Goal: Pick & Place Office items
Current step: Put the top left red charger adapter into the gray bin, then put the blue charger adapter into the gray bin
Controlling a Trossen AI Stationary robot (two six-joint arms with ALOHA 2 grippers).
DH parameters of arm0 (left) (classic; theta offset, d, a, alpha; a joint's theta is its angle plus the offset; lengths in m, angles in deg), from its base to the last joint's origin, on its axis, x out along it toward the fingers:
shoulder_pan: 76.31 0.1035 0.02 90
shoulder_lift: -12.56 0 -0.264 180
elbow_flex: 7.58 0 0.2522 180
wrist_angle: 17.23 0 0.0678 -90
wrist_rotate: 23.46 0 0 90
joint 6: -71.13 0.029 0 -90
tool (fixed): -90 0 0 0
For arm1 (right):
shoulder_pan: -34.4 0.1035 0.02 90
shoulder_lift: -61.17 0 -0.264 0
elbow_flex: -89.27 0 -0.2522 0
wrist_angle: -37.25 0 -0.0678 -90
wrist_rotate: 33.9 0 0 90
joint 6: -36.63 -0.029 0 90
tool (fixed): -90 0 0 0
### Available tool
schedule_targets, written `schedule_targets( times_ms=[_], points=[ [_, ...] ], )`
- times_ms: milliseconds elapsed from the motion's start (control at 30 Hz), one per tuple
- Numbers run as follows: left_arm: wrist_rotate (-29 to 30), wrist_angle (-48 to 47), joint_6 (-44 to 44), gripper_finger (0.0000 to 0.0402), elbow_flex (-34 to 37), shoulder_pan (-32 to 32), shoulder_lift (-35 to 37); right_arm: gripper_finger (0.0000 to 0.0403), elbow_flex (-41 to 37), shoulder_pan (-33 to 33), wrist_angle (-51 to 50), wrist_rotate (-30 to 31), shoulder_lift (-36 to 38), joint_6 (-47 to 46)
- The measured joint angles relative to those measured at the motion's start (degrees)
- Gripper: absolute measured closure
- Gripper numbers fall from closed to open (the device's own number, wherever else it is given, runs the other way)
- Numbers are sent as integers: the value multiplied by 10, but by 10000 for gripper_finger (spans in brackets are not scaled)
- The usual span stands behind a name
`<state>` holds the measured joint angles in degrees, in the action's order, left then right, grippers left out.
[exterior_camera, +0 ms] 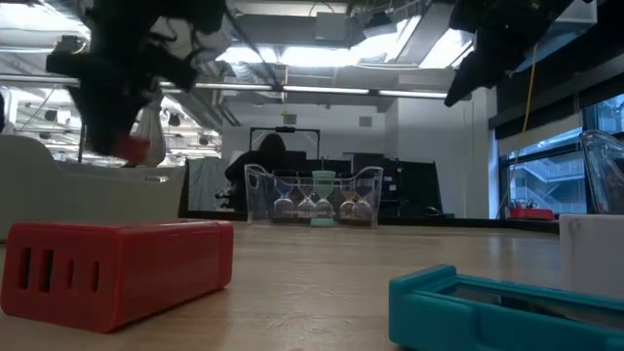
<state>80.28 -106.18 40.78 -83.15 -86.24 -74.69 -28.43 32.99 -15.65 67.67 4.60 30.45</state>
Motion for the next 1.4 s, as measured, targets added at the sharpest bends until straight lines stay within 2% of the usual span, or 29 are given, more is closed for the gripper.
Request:
schedule_targets(
  times_ms=[167, 400, 700, 867, 1167, 1333, 1400],
  points=[
    [-28, 71, -27, 194, 71, 19, 24, 131, 0, 0, 5, 0, 0, 33],
    [-31, 116, -71, 193, 119, 58, 24, 131, 0, 0, 29, 0, 0, 71],
    [-54, 152, -99, 191, 128, 103, 24, 131, 0, 0, 51, -2, 0, 81],
    [-59, 176, -123, 188, 128, 106, 24, 131, 0, 0, 52, -13, 0, 85],
    [-44, 210, -182, 154, 128, 95, 24, 131, 0, 0, 51, -95, 0, 99],
    [-45, 210, -198, 136, 128, 95, 24, 131, 0, 0, 52, -96, 0, 75],
    [-53, 207, -174, 130, 128, 95, 24, 131, 0, 0, 58, -96, 0, 61]
  ],
)
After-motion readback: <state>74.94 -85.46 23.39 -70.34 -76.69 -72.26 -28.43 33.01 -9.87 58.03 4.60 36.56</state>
